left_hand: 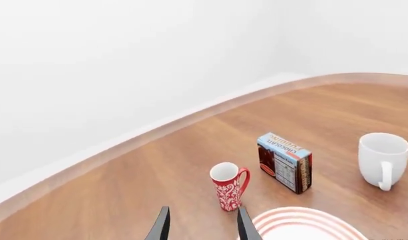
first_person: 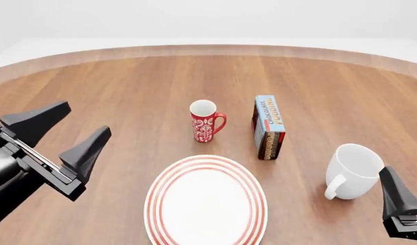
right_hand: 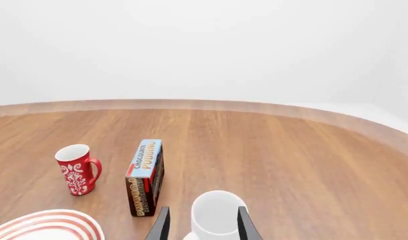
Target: Pick up the white mug and put it on the plate, and put the chocolate pudding to the right of the plate.
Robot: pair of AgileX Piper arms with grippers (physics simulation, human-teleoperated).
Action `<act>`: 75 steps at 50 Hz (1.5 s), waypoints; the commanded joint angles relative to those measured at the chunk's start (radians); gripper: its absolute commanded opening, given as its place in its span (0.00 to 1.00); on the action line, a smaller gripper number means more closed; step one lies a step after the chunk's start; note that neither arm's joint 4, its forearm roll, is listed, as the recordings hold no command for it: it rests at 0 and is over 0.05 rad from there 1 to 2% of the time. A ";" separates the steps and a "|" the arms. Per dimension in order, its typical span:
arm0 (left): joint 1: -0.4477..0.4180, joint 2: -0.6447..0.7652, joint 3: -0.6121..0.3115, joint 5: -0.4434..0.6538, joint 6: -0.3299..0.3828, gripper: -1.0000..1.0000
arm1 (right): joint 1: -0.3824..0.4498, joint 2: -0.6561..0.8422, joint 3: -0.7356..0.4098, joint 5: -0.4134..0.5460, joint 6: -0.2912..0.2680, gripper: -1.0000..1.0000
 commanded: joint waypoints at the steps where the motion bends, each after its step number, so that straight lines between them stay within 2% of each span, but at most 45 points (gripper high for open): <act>1: -0.058 0.068 -0.019 -0.045 0.007 1.00 | 0.000 0.000 0.000 0.000 0.000 1.00; 44: -0.257 0.207 -0.070 -0.105 0.025 1.00 | 0.001 0.000 0.000 0.000 -0.001 1.00; 75: -0.370 0.448 -0.121 -0.212 0.007 1.00 | 0.000 0.000 0.000 0.000 0.000 1.00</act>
